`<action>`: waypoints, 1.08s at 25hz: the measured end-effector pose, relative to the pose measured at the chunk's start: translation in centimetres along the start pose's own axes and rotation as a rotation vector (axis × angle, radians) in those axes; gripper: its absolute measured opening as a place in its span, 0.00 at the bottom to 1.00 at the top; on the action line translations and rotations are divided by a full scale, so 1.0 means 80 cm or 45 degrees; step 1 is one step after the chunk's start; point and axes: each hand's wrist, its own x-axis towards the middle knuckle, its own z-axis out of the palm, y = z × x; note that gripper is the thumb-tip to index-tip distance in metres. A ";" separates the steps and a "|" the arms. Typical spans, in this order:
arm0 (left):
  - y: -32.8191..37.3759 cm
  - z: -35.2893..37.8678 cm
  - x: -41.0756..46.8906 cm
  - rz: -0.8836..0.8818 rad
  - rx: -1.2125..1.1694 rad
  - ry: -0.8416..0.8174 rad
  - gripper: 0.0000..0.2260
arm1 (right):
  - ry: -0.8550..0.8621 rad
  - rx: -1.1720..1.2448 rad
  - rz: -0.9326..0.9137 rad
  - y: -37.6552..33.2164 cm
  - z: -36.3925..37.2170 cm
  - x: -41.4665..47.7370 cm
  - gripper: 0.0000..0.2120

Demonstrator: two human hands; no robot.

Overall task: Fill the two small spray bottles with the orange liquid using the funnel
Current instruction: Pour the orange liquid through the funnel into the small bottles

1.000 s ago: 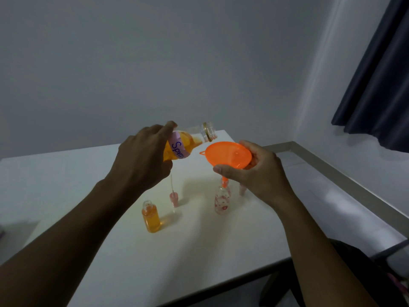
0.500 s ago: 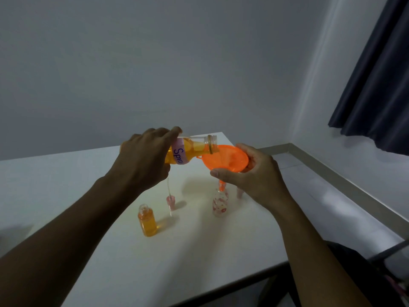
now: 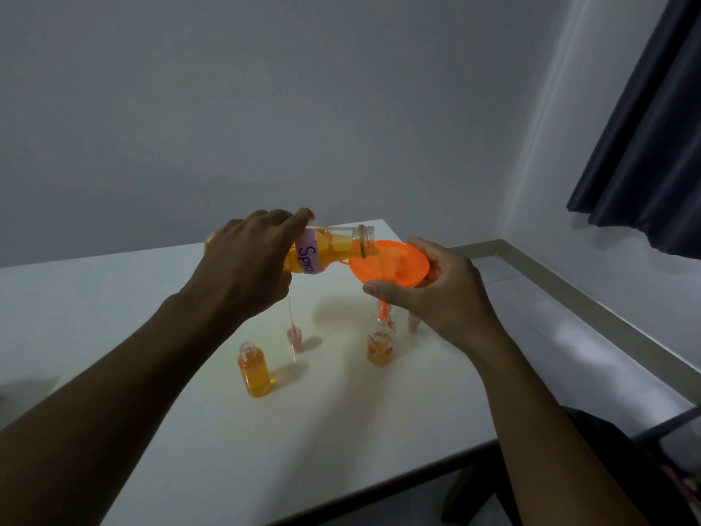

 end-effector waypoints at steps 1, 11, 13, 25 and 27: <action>0.000 0.000 0.000 -0.003 0.001 -0.003 0.33 | -0.002 -0.004 0.004 0.000 0.000 0.000 0.46; 0.000 0.000 -0.002 -0.015 0.010 -0.022 0.33 | -0.033 -0.010 -0.014 -0.003 0.001 0.000 0.42; 0.000 0.000 -0.003 -0.015 0.002 -0.026 0.33 | -0.025 0.003 -0.019 -0.004 0.001 0.000 0.41; 0.001 -0.005 -0.003 -0.027 0.017 -0.034 0.34 | -0.020 0.014 -0.026 -0.008 0.001 -0.003 0.40; 0.002 -0.004 -0.003 -0.023 0.020 -0.034 0.34 | -0.019 0.000 -0.021 -0.007 0.002 -0.002 0.42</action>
